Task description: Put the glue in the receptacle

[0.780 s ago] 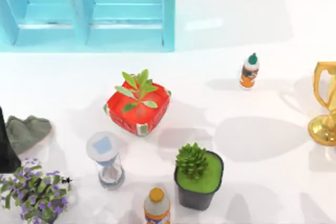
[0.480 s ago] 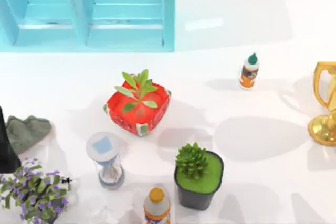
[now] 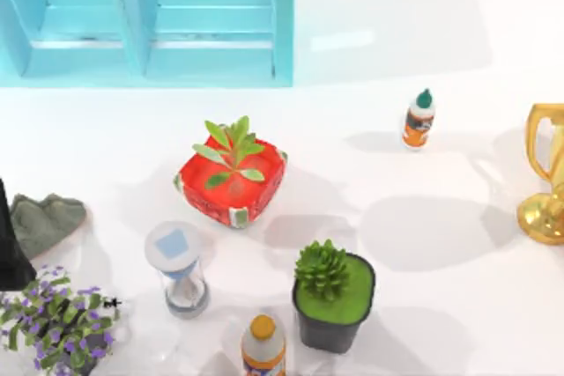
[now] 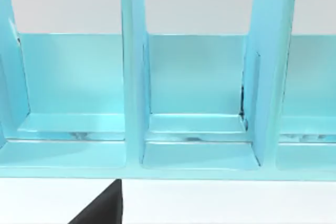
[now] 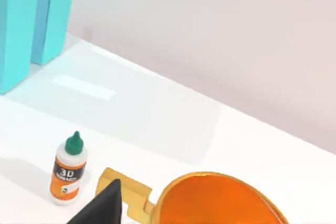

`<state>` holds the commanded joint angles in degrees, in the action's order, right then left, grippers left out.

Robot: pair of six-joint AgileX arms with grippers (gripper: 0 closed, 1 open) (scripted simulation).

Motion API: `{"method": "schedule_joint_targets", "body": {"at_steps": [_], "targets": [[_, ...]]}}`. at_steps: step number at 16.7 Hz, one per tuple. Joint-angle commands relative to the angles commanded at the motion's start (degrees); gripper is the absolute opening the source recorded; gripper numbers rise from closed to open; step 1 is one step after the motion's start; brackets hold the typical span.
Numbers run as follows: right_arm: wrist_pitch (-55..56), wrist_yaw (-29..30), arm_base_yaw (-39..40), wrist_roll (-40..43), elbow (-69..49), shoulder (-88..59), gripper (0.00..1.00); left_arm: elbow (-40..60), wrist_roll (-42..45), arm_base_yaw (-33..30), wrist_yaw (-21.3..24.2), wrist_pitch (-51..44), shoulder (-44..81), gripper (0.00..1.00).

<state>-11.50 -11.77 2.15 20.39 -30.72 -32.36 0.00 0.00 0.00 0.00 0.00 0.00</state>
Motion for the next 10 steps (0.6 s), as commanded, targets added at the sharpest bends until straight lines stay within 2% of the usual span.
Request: {"method": "schedule_joint_targets", "body": {"at_steps": [10], "targets": [[-21.9, -20.4, 1.8, 37.1, -49.3, -57.2, 1.0, 0.0, 0.0, 0.0, 0.0, 0.0, 0.0, 1.0]]}}
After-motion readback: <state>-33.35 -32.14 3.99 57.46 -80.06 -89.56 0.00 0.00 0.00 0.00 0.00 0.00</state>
